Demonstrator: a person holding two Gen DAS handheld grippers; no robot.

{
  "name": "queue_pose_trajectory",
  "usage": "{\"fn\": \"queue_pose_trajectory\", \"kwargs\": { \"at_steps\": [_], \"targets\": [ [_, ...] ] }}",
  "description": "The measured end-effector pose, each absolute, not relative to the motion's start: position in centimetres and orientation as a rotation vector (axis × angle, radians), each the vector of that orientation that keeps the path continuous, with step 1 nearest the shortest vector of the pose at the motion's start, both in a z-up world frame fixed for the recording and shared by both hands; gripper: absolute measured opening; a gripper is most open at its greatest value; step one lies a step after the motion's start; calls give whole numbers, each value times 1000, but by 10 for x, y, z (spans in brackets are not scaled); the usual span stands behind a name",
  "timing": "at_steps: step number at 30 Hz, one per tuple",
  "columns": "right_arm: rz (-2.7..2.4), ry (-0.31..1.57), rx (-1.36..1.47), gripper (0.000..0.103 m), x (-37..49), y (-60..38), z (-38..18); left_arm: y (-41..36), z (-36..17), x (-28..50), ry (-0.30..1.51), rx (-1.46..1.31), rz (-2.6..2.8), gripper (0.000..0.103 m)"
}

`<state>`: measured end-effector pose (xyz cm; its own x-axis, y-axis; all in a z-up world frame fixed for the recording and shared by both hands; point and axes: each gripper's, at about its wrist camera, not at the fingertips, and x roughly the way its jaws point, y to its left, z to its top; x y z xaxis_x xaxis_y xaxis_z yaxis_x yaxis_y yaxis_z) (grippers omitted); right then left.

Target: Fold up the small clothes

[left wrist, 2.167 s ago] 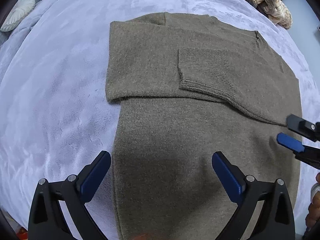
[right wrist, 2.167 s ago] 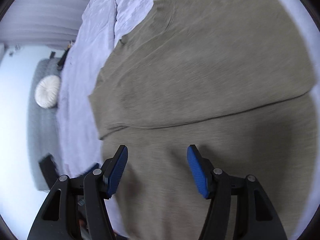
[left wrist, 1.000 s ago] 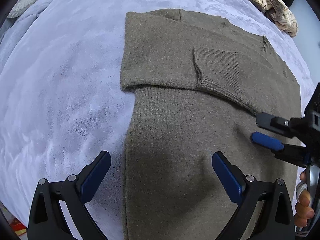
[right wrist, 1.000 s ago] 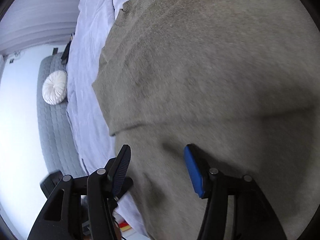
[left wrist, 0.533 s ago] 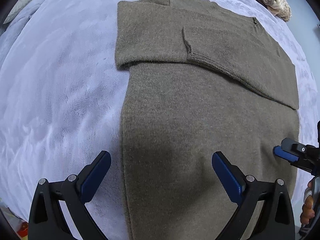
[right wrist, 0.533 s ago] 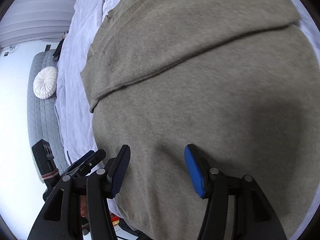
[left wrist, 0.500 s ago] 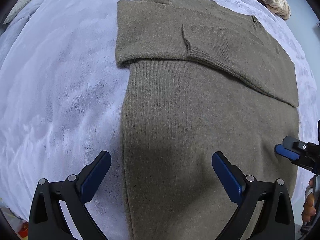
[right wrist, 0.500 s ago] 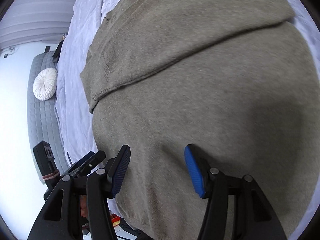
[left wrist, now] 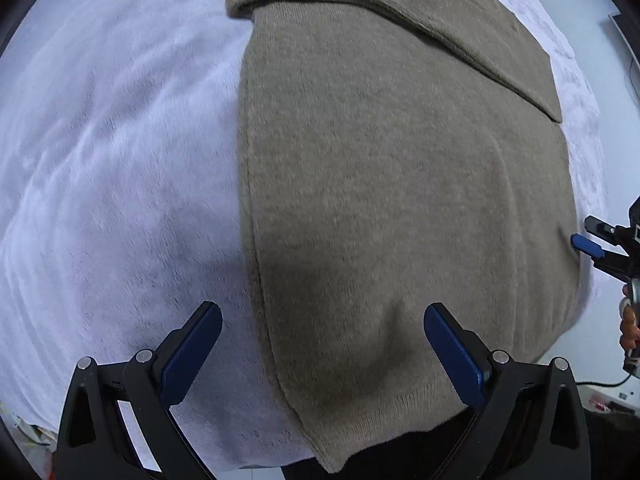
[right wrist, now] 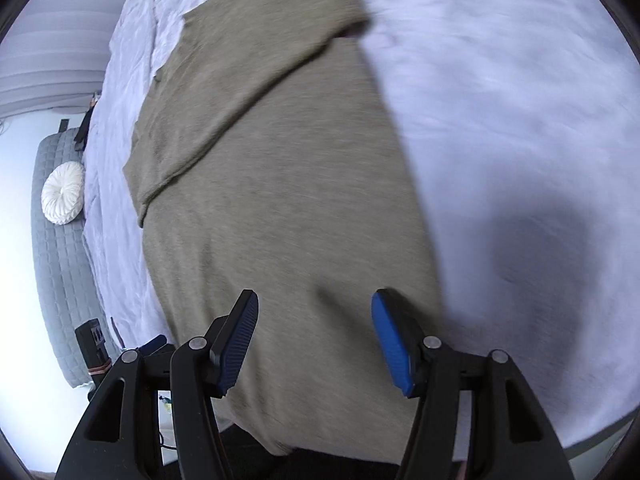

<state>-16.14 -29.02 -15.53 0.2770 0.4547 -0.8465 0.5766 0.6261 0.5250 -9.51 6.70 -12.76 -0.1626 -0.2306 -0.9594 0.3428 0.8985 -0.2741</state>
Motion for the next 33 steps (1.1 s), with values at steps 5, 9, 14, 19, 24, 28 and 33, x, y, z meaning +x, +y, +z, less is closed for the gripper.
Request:
{"fn": "queue_pose_trajectory", "kwargs": {
  "at_steps": [5, 9, 14, 19, 24, 28, 33],
  "targets": [
    [-80, 1374, 1035, 63, -203, -298, -163, 67, -138, -115, 1751, 38, -622, 101],
    [-26, 1423, 1078, 65, -230, -289, -176, 55, -142, -116, 1785, 27, -682, 101],
    [76, 1429, 1188, 66, -242, -272, -196, 36, -134, -127, 1794, -11, -741, 101],
    [167, 1429, 1236, 66, -237, -250, -202, 19, -132, -130, 1785, 32, -733, 60],
    [173, 1432, 1242, 7, -234, -244, -197, 33, -135, -115, 1789, -23, -713, 14],
    [256, 1324, 1309, 7, -232, -248, -179, 52, -117, -100, 1749, -136, -752, 14],
    [330, 1134, 1419, 7, -210, -263, -151, 58, -84, -71, 1652, -268, -794, 14]
  ]
}}
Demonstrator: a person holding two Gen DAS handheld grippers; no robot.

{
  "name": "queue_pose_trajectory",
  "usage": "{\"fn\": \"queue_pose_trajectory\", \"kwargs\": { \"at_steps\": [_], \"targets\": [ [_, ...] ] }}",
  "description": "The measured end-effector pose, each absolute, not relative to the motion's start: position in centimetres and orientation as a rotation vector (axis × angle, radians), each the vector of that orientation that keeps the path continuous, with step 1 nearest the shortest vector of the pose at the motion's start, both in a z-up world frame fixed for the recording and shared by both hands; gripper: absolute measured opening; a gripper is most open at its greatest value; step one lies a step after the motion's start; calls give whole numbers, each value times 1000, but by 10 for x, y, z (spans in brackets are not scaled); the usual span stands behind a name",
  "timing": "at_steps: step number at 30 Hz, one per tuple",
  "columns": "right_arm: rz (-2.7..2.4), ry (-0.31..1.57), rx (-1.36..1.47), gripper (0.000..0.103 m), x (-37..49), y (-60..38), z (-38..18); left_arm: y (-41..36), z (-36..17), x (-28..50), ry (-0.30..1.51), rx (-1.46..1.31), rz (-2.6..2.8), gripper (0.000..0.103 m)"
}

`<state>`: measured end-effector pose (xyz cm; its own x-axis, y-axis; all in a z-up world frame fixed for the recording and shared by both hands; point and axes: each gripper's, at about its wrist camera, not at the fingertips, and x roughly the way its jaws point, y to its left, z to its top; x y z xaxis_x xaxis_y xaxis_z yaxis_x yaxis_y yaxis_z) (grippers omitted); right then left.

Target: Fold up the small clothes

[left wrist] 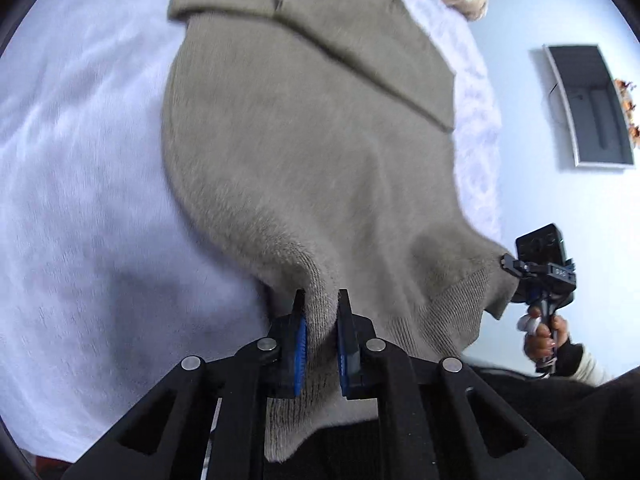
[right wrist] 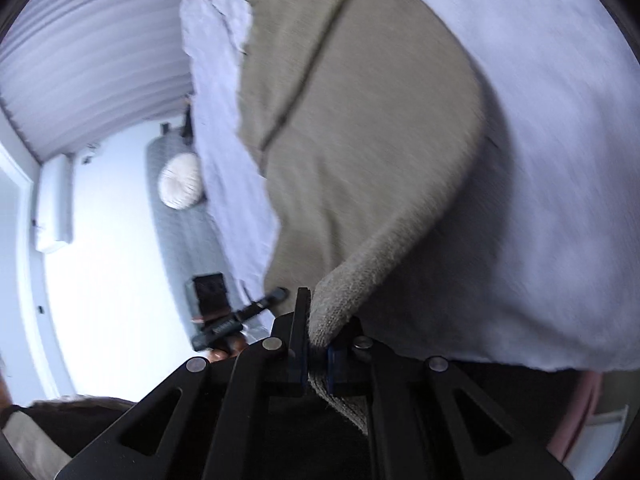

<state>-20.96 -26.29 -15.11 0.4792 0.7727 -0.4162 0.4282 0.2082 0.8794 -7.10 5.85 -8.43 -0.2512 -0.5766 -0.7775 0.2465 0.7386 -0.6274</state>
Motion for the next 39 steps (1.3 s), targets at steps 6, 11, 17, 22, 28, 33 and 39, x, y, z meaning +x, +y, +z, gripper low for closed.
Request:
{"fn": "queue_pose_trajectory", "kwargs": {
  "at_steps": [6, 11, 17, 22, 28, 33, 39],
  "targets": [
    [394, 928, 1425, 7, -145, -286, -119, 59, -54, 7, 1461, -410, -737, 13],
    [354, 839, 1426, 7, -71, -315, -120, 37, -57, 81, 1357, -328, -668, 13],
    [166, 866, 1486, 7, -17, -349, -167, 3, -89, 138, 1324, -142, -506, 14],
    [-45, 976, 1502, 14, -14, -365, -199, -15, -106, 141, 1276, -64, -360, 83],
    [-55, 1122, 1072, 69, -7, -356, -150, -20, -109, 129, 1333, 32, -481, 83],
    [-57, 1201, 598, 69, 25, -335, -116, -37, -135, 129, 1420, 79, -529, 83],
    [-50, 1258, 394, 69, 59, -326, -135, -51, -142, 126, 1423, 115, -523, 83]
  ]
}}
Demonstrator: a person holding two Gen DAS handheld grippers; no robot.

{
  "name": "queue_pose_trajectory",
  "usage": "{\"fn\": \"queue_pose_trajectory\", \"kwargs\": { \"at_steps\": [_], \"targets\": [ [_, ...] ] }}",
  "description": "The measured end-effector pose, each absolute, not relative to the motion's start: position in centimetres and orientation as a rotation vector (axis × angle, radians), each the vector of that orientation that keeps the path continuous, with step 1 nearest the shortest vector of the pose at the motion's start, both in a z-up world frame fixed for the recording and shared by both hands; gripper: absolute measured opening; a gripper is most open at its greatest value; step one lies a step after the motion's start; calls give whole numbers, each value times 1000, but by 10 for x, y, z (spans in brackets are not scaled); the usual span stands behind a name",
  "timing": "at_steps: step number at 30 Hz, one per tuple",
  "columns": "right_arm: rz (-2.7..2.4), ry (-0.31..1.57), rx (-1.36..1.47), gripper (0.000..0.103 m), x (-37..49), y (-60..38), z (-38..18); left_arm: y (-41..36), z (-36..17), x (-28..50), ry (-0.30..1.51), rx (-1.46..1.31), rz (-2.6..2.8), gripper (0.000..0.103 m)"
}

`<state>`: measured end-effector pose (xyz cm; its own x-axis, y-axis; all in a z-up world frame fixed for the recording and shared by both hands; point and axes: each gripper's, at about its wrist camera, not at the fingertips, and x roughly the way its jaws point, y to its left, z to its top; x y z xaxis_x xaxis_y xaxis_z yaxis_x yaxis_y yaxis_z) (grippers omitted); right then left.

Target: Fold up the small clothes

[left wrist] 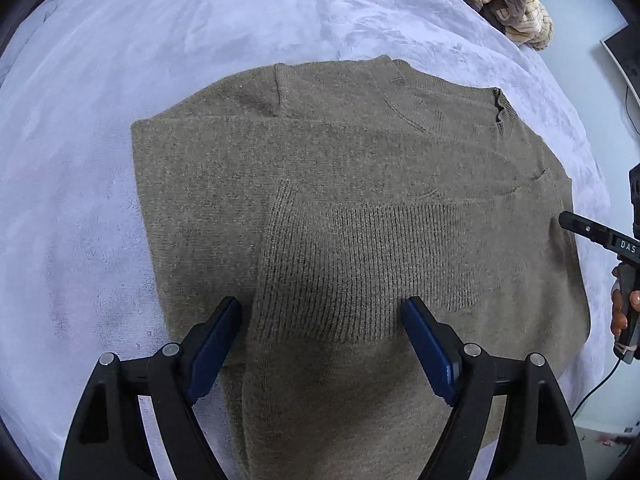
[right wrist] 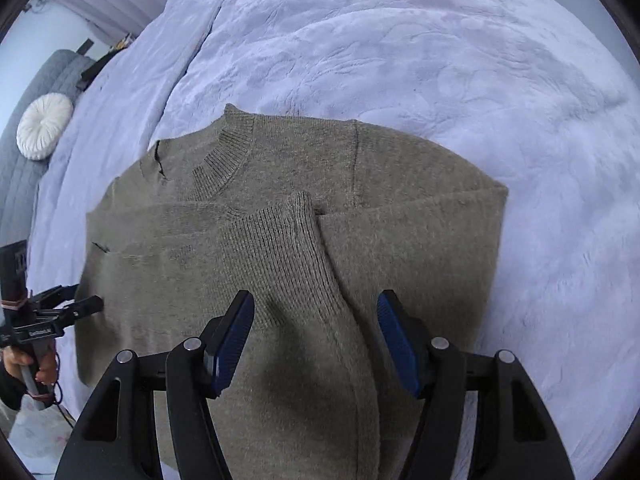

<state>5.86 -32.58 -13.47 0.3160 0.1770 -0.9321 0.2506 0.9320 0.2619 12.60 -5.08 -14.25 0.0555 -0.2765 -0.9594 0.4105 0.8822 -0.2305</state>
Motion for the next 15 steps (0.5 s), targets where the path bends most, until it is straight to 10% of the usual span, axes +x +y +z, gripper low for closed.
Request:
{"fn": "queue_pose_trajectory", "kwargs": {
  "at_steps": [3, 8, 15],
  "targets": [
    [-68, 1283, 397, 66, 63, -326, -143, -49, -139, 124, 1402, 133, -499, 81],
    [-48, 1307, 219, 7, 54, -296, -141, -46, -130, 117, 1353, 128, -532, 7],
    [-59, 1154, 89, 7, 25, -272, -85, -40, -73, 100, 1197, 125, -592, 7]
  ]
}}
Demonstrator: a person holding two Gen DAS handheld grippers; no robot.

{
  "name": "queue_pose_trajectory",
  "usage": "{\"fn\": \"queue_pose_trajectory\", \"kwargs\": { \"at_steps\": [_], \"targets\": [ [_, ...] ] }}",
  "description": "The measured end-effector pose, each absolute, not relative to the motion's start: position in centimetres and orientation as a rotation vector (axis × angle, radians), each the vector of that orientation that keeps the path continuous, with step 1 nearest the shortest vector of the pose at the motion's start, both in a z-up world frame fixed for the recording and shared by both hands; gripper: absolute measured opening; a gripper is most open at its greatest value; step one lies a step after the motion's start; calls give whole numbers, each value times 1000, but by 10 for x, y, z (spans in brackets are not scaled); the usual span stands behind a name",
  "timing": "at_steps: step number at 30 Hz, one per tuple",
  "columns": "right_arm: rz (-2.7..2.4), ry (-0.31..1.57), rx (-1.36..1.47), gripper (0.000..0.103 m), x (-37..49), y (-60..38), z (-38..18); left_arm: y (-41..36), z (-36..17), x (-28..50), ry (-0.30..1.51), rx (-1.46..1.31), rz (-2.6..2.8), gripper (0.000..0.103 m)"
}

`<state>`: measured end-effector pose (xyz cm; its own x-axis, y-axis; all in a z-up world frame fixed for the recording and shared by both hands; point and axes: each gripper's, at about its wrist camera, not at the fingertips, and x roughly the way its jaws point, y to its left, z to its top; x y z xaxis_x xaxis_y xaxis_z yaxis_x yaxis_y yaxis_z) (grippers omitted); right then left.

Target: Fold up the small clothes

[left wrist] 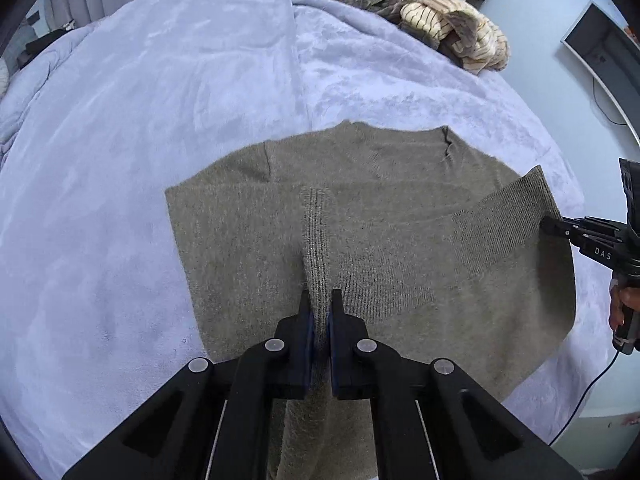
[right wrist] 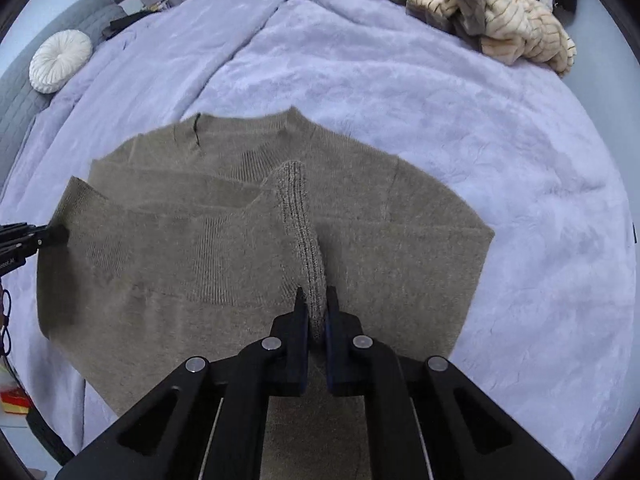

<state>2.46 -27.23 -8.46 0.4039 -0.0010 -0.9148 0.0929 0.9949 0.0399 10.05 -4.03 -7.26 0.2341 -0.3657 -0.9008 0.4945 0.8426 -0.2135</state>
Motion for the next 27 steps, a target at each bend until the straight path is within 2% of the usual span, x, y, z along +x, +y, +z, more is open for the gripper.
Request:
{"fn": "queue_pose_trajectory", "kwargs": {
  "at_steps": [5, 8, 12, 19, 21, 22, 23, 24, 27],
  "targets": [
    [-98, 1027, 64, 7, 39, -270, -40, -40, -33, 116, 1080, 96, -594, 7],
    [-113, 1014, 53, 7, 68, -272, -37, -46, -30, 139, 1025, 127, -567, 7],
    [-136, 1087, 119, 7, 102, -290, -69, -67, -78, 170, 1073, 192, -494, 7],
    [-202, 1203, 221, 7, 120, -315, -143, -84, -148, 182, 1158, 264, -385, 7],
    [-217, 1198, 249, 9, 119, -320, -148, -78, -153, 184, 1160, 256, -336, 28],
    [-235, 1191, 252, 12, 117, -322, -148, -74, -152, 185, 1149, 263, -291, 56],
    [-260, 1189, 253, 24, 114, -325, -146, -70, -150, 186, 1134, 277, -240, 76],
    [-297, 1185, 253, 29, 111, -330, -144, -63, -146, 186, 1119, 286, -204, 77],
    [-345, 1186, 279, 30, 101, -341, -137, -38, -135, 184, 1179, 213, -233, 77]
  ]
}}
